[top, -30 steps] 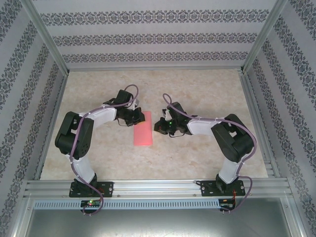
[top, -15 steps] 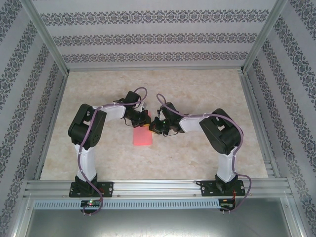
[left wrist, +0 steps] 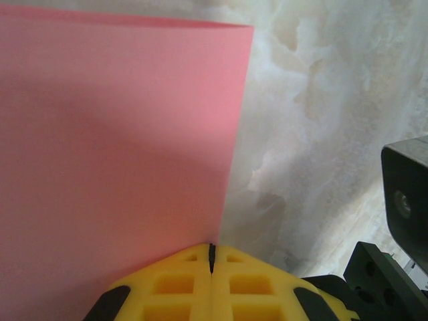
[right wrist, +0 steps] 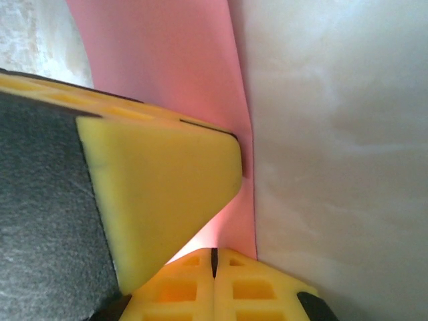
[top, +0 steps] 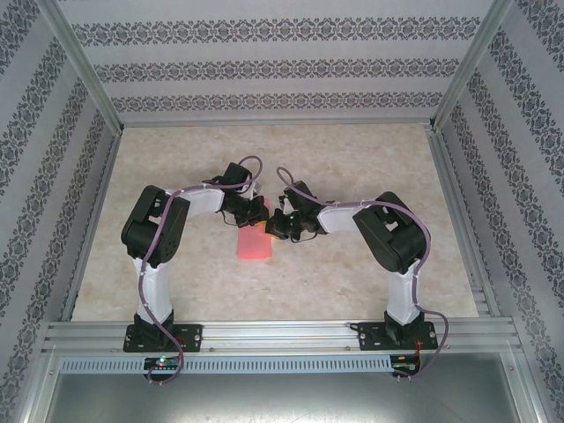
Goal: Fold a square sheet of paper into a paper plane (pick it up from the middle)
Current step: Fold the square sheet of paper in half at the center of the table, then first fold in half a square sheet of paper at the center of the table.
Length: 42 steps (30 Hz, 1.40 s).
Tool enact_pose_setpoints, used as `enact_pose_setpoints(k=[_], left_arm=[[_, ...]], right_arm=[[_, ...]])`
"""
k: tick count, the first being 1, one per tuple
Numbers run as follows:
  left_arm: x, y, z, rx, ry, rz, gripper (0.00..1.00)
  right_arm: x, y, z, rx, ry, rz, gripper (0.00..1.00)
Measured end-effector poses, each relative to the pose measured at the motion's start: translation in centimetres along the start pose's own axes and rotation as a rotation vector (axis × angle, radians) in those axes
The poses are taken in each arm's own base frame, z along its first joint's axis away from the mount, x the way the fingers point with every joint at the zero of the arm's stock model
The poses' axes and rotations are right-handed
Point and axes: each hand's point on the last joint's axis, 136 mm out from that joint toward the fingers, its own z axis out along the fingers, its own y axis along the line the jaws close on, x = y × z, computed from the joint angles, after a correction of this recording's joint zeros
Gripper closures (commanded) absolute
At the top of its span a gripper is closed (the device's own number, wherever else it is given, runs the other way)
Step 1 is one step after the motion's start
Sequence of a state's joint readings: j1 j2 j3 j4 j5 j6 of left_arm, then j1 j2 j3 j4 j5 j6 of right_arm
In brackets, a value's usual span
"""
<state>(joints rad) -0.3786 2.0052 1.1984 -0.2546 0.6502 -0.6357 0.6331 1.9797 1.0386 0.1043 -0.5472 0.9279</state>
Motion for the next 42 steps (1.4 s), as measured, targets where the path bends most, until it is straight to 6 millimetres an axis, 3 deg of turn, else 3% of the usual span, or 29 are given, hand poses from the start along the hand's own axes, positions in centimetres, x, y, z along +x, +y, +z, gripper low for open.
enact_pose_setpoints(k=[4,12,16,30,34,42], left_arm=[[0.0,0.0,0.0,0.006,-0.007,0.001,1.0],[-0.2,0.1,-0.1,0.012,-0.016,-0.012,1.0],[-0.1,0.0,-0.1,0.015,-0.015,-0.011,1.0],[0.6,-2.1,-1.7,0.091,-0.022,0.091,1.0],[1.0,-2.5,-1.6,0.101,-0.009,0.112,1.0],[1.7,-2.1,-0.4,0.095,0.027,0.143,1.0]], right_arm=[[1.1,0.0,-0.1,0.008,0.023,-0.021,1.0],[6.2,-0.7,-1.0,0.038,0.112,-0.035,1.0],[7.1,-1.4,-1.7,0.049,0.119,-0.029,1.0],[6.8,-1.0,-2.5,0.028,0.119,-0.007,1.0],[5.7,0.3,-3.2,-0.013,0.08,-0.011,1.0],[4.6,-0.6,-2.5,0.001,0.073,0.026,1.0]])
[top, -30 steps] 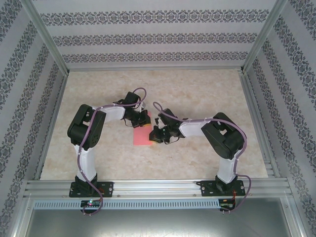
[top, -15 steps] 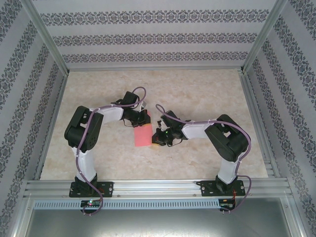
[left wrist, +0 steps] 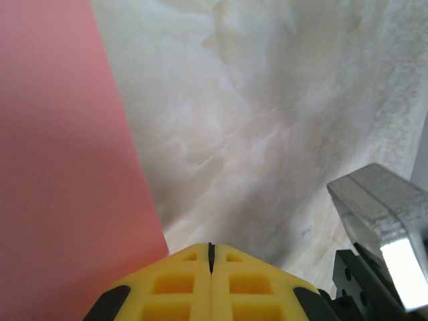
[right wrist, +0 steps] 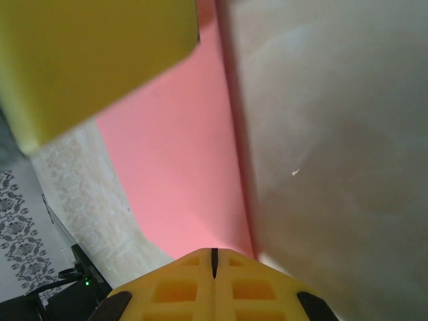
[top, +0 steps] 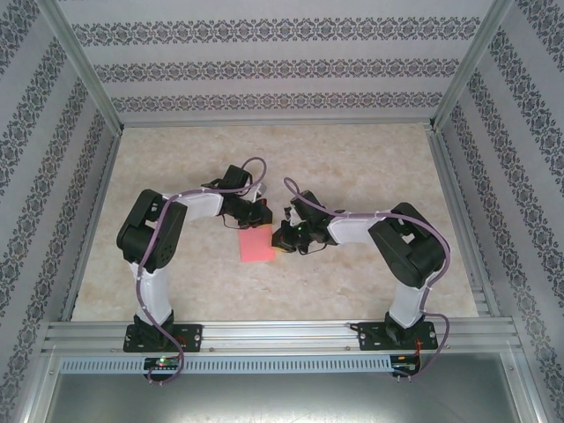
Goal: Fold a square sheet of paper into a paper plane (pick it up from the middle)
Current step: First fold in half a square sheet of paper at the center of the table.
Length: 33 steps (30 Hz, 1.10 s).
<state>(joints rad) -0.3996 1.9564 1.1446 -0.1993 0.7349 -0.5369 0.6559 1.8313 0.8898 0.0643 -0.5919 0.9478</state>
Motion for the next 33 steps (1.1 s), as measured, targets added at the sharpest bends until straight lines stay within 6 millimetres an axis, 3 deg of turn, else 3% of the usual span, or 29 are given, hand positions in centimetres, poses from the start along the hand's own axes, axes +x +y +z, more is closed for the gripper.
enact_pose_setpoints(k=[9,19,28,33], left_arm=[[0.0,0.7,0.9,-0.02,0.04,0.062,1.0],[-0.7,1.3,0.8,-0.046,0.045,0.171,1.0],[-1.0,1.6,0.7,0.001,0.077,0.162,1.0],[-2.8,2.8,-0.3,-0.001,0.043,0.136,1.0]], right_arm=[[-0.9,-0.2,1.3,0.014,0.01,0.002,1.0],[-0.9,-0.8,1.1,0.028,0.022,-0.029,1.0],[-0.8,-1.2,0.8,0.018,0.029,-0.043,1.0],[-0.7,-1.3,0.8,0.015,0.028,-0.044,1.0]])
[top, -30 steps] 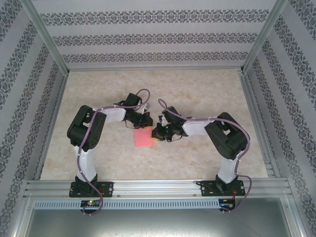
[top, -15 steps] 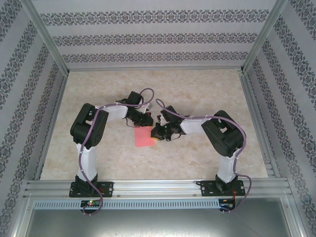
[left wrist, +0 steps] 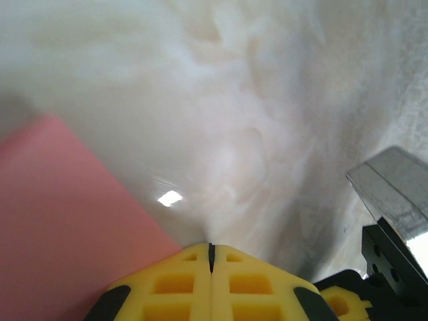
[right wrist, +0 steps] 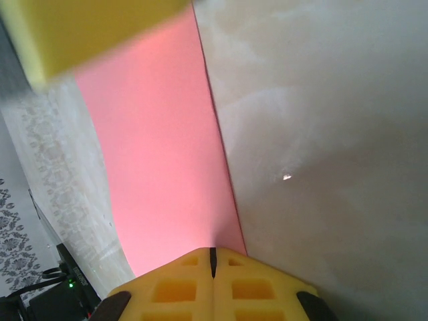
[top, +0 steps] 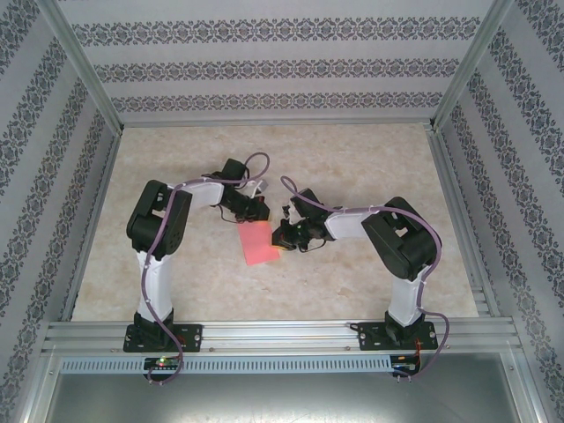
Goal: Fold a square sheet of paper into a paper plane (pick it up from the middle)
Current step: First fold in half a square sheet of paper at the center of the table.
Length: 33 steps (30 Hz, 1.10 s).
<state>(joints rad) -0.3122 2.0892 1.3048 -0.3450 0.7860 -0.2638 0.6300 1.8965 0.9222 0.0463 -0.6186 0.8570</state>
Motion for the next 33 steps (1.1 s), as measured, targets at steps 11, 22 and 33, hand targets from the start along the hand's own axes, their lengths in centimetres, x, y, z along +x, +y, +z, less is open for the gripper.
enact_pose_setpoints(k=[11,22,33], left_arm=[[-3.4,2.7,-1.9,-0.006,-0.057,-0.059,1.0],[-6.4,4.4,-3.1,-0.068,-0.126,-0.059,1.0],[-5.4,2.7,-6.3,-0.098,-0.246,-0.116,1.0]], right_arm=[[0.1,0.0,0.0,-0.003,-0.003,-0.003,1.0],[1.0,0.1,0.0,0.006,0.016,0.002,1.0],[0.0,2.3,-0.7,-0.003,0.006,-0.014,1.0]])
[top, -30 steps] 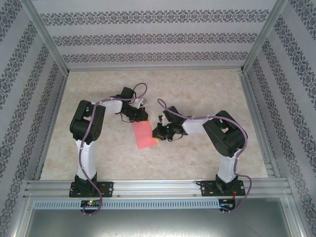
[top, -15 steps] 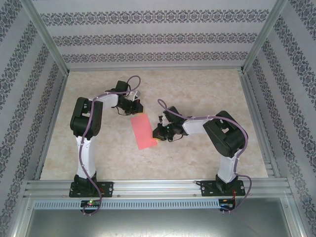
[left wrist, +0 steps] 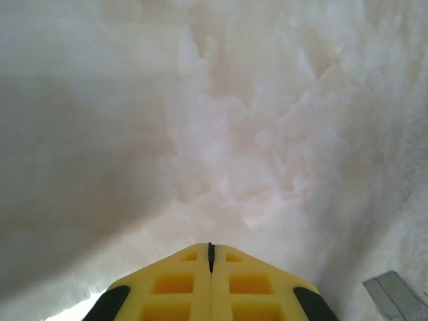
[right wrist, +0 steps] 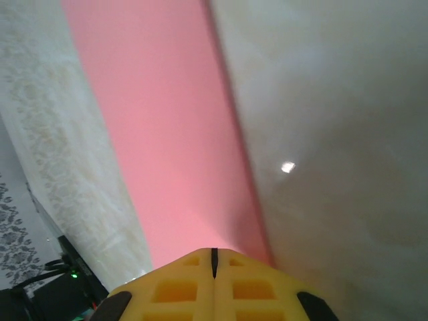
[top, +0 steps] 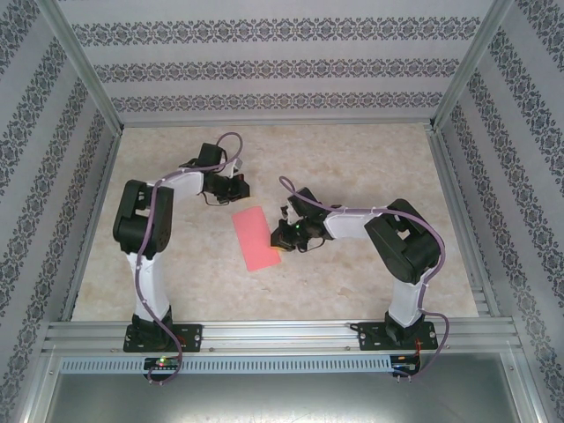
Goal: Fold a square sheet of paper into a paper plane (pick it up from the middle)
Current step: First fold in half a square sheet of paper at the center of the table.
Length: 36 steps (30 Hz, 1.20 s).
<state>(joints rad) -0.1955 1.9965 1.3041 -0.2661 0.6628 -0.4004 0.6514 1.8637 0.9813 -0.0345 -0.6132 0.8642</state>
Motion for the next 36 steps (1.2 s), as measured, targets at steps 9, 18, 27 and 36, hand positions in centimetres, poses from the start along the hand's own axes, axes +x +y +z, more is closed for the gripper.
enact_pose_setpoints(k=[9,18,27,36], left_arm=[[5.2,-2.4,-0.1,-0.027,-0.031,-0.064,1.0],[8.4,0.2,-0.1,-0.095,-0.007,-0.161,1.0],[8.8,1.4,-0.1,-0.152,-0.009,-0.179,1.0],[9.1,2.0,0.0,-0.173,0.003,-0.187,1.0]], right_arm=[[-6.5,4.3,0.6,-0.072,-0.088,-0.072,1.0],[-9.1,1.9,2.8,-0.034,-0.084,-0.031,1.0],[-10.3,1.3,2.9,-0.023,-0.106,-0.02,1.0],[-11.4,1.6,3.4,-0.026,-0.122,-0.021,1.0]])
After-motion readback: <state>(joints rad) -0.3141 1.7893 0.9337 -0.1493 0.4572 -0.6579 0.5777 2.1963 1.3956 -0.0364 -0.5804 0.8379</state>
